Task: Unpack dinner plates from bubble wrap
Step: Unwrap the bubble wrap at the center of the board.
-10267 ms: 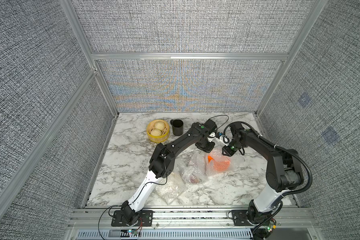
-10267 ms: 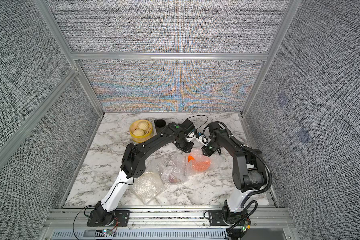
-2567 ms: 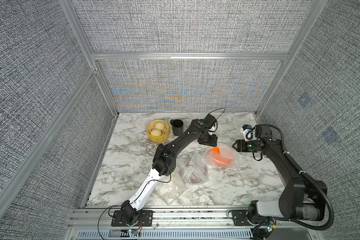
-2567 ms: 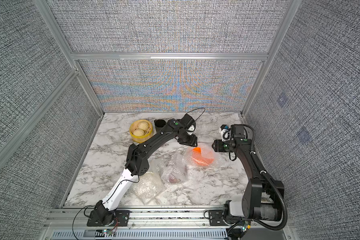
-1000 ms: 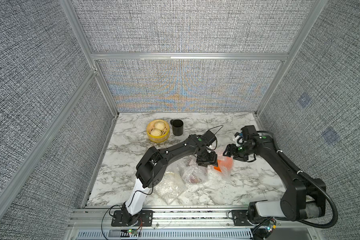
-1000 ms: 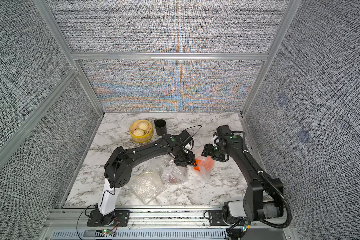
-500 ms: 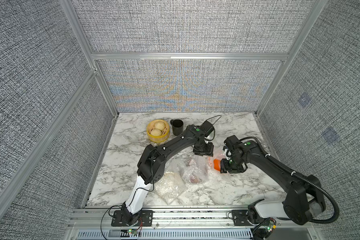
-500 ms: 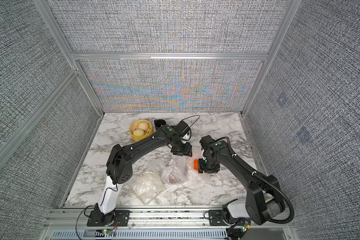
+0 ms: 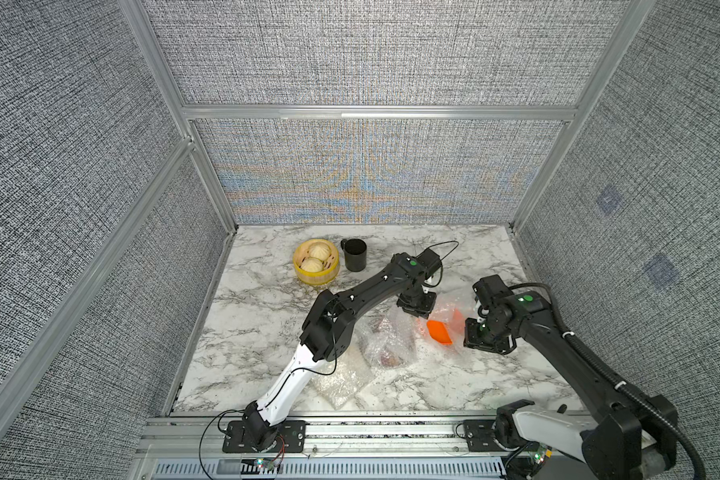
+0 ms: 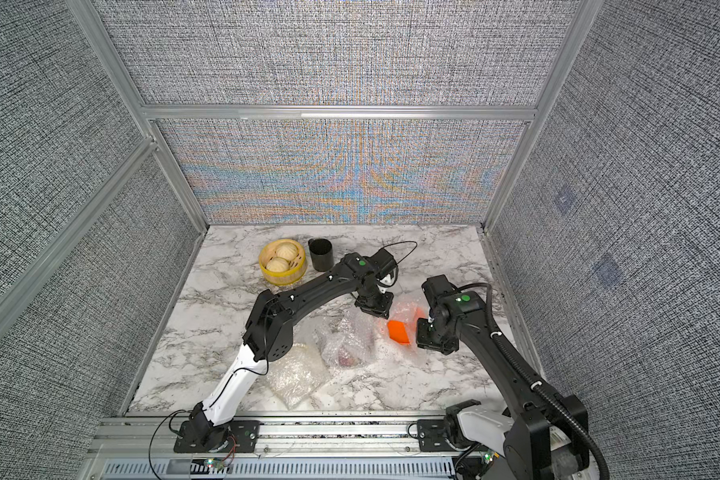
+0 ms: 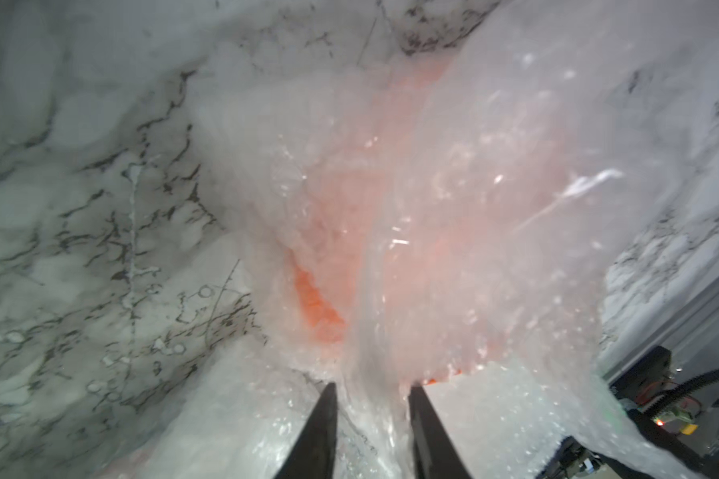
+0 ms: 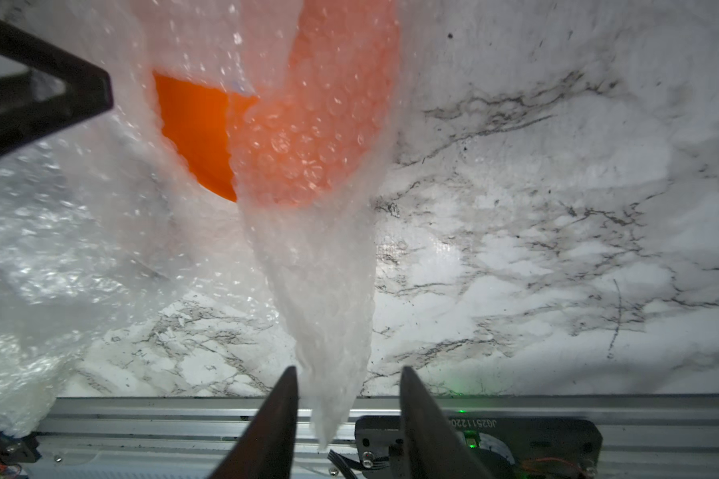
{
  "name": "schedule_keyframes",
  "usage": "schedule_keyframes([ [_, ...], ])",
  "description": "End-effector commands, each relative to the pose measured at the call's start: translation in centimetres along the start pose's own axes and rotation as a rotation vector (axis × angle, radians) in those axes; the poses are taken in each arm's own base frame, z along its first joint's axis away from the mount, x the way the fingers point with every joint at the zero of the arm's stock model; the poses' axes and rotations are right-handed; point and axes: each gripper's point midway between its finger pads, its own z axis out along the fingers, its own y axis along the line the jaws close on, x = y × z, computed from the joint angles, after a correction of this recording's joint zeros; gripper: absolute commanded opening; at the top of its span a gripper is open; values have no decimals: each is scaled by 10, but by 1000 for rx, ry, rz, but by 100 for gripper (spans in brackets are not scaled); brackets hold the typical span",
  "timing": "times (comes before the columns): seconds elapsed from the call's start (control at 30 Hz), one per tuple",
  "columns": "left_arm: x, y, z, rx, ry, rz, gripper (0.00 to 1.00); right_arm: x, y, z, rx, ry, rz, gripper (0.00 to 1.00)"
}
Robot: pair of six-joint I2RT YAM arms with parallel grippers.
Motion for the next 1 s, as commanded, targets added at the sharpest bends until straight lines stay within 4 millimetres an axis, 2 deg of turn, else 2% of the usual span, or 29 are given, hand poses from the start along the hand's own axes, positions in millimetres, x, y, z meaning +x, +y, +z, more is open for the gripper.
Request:
schedule_keyframes([
  [0.0, 6, 6, 1, -29, 24, 22, 5, -24, 20, -10, -94, -59, 54, 52],
  [0.07, 5, 4, -3, -20, 16, 25, 0, -39, 34, -8, -186, -69, 94, 52],
  [0.17, 4, -1, -15, -8, -12, 27, 0, -66, 53, 6, -321, -88, 129, 52],
  [0.33, 4, -4, -38, 14, -66, 16, 0, -101, 61, 30, -391, -106, 133, 51],
  [0.5, 6, -13, -42, 67, -76, 12, 0, -129, 77, 27, -475, -198, 38, 53],
  [0.6, 6, -12, -38, 64, -67, 9, 0, -137, 81, 29, -493, -211, 13, 59],
  [0.73, 4, -10, -36, 58, -69, 4, 0, -139, 78, 41, -487, -160, 22, 60],
  [0.97, 2, -1, -38, 34, -67, -15, 0, -123, 75, 49, -496, -123, -22, 55],
])
